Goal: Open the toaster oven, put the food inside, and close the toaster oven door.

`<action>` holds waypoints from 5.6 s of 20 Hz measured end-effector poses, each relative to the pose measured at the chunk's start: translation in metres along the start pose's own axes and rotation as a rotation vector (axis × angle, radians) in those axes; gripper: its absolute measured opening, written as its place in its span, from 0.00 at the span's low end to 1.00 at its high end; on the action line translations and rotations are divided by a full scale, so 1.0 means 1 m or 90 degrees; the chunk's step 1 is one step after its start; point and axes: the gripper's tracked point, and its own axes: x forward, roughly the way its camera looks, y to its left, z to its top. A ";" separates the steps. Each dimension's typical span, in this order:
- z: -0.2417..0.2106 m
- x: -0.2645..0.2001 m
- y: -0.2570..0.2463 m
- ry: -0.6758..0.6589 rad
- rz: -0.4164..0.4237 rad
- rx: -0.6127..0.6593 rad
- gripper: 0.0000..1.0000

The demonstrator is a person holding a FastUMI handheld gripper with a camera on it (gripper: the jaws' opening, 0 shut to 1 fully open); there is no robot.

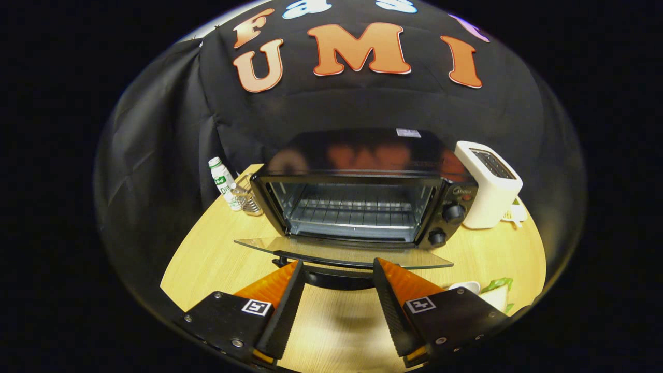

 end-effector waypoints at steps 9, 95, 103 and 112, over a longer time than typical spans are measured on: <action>-0.094 0.019 0.026 0.170 0.077 0.071 0.74; 0.075 0.099 -0.039 -0.092 0.228 0.754 0.36; 0.080 0.134 -0.035 -0.172 0.171 0.766 0.39; 0.067 0.136 -0.020 -0.160 0.104 0.744 0.56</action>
